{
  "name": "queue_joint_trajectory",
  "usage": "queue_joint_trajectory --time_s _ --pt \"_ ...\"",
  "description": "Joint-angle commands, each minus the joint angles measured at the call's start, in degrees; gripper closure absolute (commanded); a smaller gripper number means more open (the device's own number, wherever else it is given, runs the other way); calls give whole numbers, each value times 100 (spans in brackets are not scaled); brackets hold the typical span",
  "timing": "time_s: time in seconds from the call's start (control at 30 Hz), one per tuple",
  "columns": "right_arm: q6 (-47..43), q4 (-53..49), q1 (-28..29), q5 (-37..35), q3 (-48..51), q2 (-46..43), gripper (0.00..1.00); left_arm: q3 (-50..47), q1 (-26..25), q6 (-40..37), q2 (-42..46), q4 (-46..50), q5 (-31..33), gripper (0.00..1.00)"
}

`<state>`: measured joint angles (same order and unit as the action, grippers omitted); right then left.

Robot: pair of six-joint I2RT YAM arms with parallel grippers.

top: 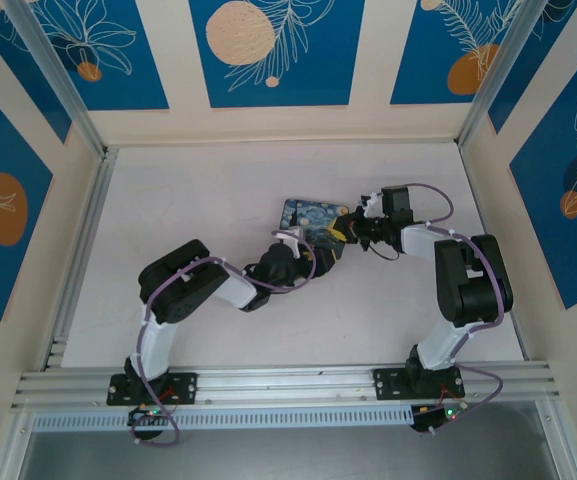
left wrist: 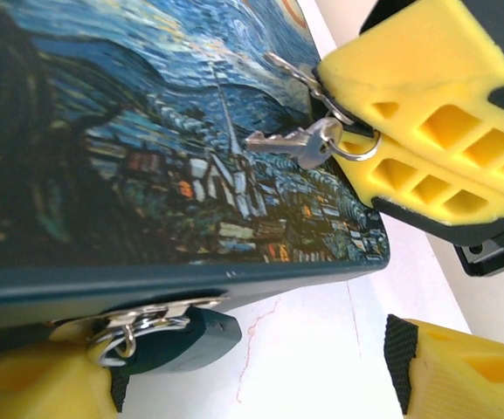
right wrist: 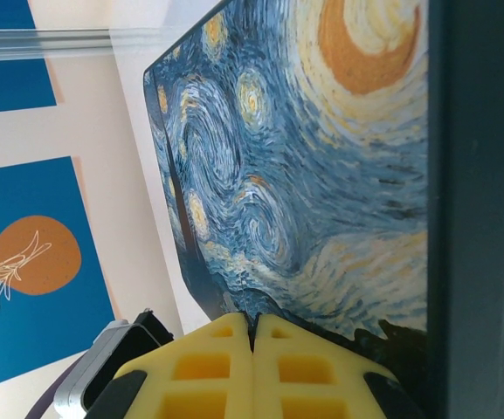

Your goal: Unlock a padlock with a key

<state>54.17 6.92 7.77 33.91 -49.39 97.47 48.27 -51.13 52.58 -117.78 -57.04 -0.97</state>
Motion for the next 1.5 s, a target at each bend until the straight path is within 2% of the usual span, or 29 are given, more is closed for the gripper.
queue_joint_trajectory --time_s 0.0,0.6,1.13,1.23,1.47 --pt "-86 -173 -35 118 82 111 100 -11 16 313 -252 17 126 26" --pt "-122 -217 -37 119 81 132 100 4 -395 1369 -841 -334 1389 51" --pt "-152 -265 -76 137 140 97 100 44 -503 1563 -905 91 1787 73" --pt "-153 -272 -84 142 140 97 100 51 -501 1576 -897 127 1809 81" --pt "-152 -347 -91 162 78 -3 100 17 -501 1620 -822 228 1776 93"
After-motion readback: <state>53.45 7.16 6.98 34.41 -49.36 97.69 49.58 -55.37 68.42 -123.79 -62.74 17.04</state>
